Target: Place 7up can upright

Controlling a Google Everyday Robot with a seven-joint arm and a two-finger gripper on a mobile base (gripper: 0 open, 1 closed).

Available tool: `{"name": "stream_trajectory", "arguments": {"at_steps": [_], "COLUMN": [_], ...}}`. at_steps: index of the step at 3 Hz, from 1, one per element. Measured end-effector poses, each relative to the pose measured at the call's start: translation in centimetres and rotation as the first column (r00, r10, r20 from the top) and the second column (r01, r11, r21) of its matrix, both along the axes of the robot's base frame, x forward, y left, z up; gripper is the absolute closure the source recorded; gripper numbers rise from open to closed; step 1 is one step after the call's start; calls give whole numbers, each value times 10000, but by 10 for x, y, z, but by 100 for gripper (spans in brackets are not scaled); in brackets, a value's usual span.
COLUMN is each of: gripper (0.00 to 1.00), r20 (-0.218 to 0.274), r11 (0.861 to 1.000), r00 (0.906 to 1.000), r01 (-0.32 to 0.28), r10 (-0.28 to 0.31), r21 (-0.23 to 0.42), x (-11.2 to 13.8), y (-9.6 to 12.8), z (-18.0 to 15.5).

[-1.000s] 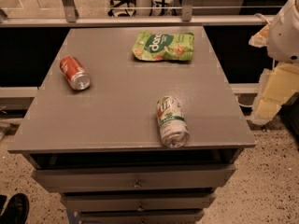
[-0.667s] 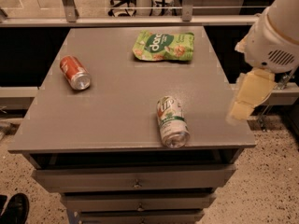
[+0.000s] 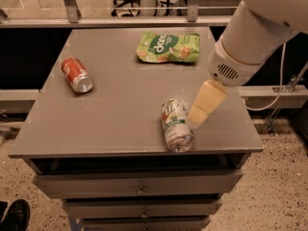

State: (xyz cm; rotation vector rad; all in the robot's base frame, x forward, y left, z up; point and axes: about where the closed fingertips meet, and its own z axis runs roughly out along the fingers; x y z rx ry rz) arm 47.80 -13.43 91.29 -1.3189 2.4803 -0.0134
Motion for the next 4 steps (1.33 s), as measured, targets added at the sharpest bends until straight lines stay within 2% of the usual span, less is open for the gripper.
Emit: {"name": "stream_trajectory", "arguments": {"at_steps": [1,2,3,4], "gripper": [0,0,0,0], "r20": [-336,-858,-1130,-1448], "r11": [9911,9586,9032,8324], "r00": [9916,9616,9120,8489], "r01": [1263,2682,4072,5275], "r10": [-1250,-2605,-3942,-5084], "r21": [409,952,1355,1697], "x": [5,7,9,15], "y": [19,36,47,57], "z": [-9,-18,-24,-32]}}
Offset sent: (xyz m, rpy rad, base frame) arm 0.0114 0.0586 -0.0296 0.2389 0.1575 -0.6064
